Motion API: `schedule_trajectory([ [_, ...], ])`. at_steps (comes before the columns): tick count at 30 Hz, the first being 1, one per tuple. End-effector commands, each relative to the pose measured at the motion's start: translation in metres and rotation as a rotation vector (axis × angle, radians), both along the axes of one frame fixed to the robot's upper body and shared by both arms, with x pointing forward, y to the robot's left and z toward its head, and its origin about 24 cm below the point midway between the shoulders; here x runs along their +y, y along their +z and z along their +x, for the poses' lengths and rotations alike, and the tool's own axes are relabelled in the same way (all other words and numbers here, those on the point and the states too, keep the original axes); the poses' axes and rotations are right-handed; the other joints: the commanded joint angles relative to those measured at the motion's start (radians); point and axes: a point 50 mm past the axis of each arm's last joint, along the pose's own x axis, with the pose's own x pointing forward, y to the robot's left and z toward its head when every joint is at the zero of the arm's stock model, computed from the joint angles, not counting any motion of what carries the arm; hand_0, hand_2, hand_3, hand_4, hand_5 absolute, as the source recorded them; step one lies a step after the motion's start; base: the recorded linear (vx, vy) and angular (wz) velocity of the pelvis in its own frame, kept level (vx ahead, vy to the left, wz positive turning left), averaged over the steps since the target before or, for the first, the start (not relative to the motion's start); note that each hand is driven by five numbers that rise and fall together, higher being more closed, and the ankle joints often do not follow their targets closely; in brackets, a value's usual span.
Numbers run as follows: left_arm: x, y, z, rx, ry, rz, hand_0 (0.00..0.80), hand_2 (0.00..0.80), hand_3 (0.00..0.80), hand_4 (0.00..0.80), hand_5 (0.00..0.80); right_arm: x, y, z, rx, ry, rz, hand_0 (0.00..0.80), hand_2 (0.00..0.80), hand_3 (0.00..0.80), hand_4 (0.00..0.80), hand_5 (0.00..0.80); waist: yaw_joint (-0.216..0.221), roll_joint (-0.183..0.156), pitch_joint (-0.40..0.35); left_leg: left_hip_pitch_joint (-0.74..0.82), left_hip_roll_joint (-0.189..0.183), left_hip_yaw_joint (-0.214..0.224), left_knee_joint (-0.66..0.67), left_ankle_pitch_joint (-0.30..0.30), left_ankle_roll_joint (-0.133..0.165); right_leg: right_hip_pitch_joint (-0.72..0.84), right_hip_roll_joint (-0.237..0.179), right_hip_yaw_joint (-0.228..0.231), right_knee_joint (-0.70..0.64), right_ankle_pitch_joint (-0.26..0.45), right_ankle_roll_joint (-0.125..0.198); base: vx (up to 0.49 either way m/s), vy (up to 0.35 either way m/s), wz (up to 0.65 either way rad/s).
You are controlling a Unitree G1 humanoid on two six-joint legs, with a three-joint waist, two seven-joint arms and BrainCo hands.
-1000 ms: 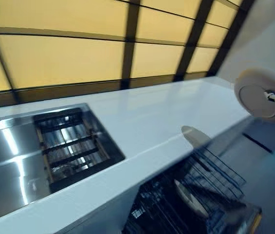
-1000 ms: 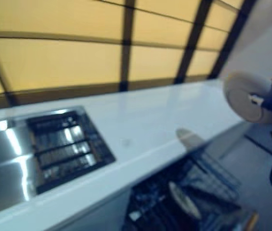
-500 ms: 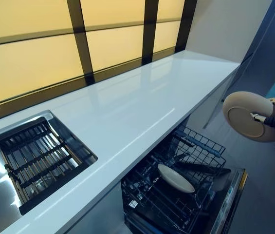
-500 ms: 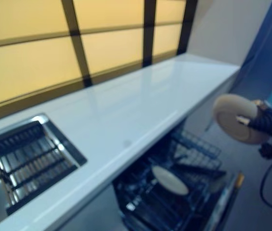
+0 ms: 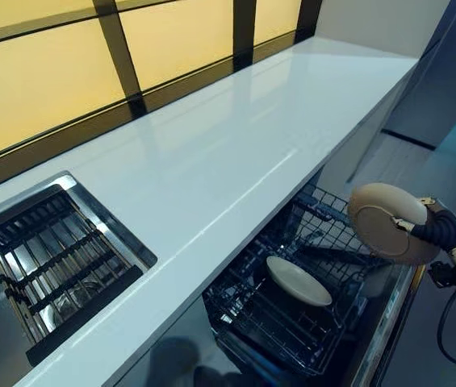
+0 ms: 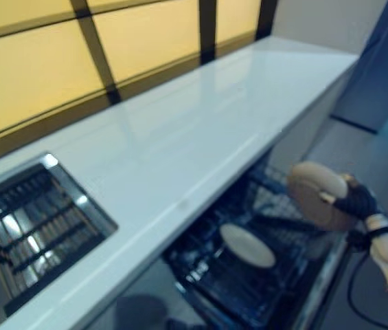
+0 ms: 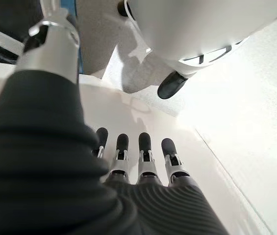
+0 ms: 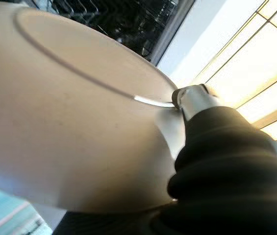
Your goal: Take plates into dishwasher
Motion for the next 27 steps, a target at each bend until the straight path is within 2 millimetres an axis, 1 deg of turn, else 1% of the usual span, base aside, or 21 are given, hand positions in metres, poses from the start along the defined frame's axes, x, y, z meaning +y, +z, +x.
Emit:
schedule_trajectory([
  [1,0.016,0.018,0.042,-0.138,0.025,0.042,0.000,0.000,0.000,0.000,0.000,0.020,0.025,0.012,-0.148,0.054,-0.017,0.800,0.800,0.800,0.800,0.800,-0.005,-0.044,-0.005,-0.074,0.044,-0.063,-0.016,0.077,-0.045,-0.007,-0.039,0.019,0.040,-0.019,0.067,-0.111,0.036,-0.03],
  [5,0.011,0.025,0.058,-0.193,0.012,0.031,0.000,0.000,0.000,0.000,0.000,0.022,0.026,0.020,-0.170,0.033,-0.008,0.800,0.800,0.800,0.800,0.800,-0.007,-0.028,0.025,-0.086,0.034,-0.075,-0.021,0.075,-0.044,-0.039,-0.048,0.015,0.065,-0.025,0.066,-0.090,0.040,-0.01],
  [7,0.008,0.027,0.063,-0.208,0.011,0.019,0.000,0.000,0.000,0.000,0.000,0.023,0.024,0.021,-0.172,0.024,-0.003,0.800,0.800,0.800,0.800,0.800,-0.010,-0.019,0.033,-0.087,0.030,-0.077,-0.026,0.074,-0.045,-0.044,-0.049,0.013,0.072,-0.028,0.065,-0.024,0.068,0.01],
  [13,0.000,0.025,0.063,-0.213,0.013,-0.008,0.000,0.000,0.000,0.000,0.000,0.025,0.010,0.017,-0.152,0.019,0.029,0.800,0.800,0.800,0.800,0.800,-0.021,-0.006,0.033,-0.075,0.026,-0.066,-0.029,0.073,-0.046,-0.045,-0.053,0.009,0.076,-0.033,0.064,0.037,0.045,0.01],
  [21,-0.009,0.027,0.070,-0.232,-0.011,-0.015,0.000,0.000,0.000,0.000,0.000,0.026,-0.002,0.021,-0.169,-0.018,0.044,0.800,0.800,0.800,0.800,0.800,-0.019,0.010,0.050,-0.080,0.021,-0.073,-0.036,0.072,-0.046,-0.066,-0.057,0.003,0.083,-0.033,0.064,-0.024,0.007,0.01],
  [25,-0.012,0.030,0.075,-0.244,-0.028,-0.020,0.000,0.000,0.000,0.000,0.000,0.024,0.004,0.028,-0.188,-0.049,0.014,0.800,0.800,0.800,0.800,0.800,-0.012,0.021,0.062,-0.085,0.013,-0.082,-0.041,0.072,-0.045,-0.076,-0.058,0.000,0.082,-0.030,0.064,-0.043,0.009,0.00],
  [27,-0.013,0.030,0.076,-0.249,-0.036,-0.020,0.000,0.000,0.000,0.000,0.000,0.022,0.008,0.032,-0.190,-0.058,-0.030,0.800,0.800,0.800,0.800,0.800,-0.007,0.026,0.069,-0.089,0.010,-0.088,-0.042,0.073,-0.046,-0.081,-0.059,-0.003,0.083,-0.028,0.064,-0.042,0.002,0.01],
])
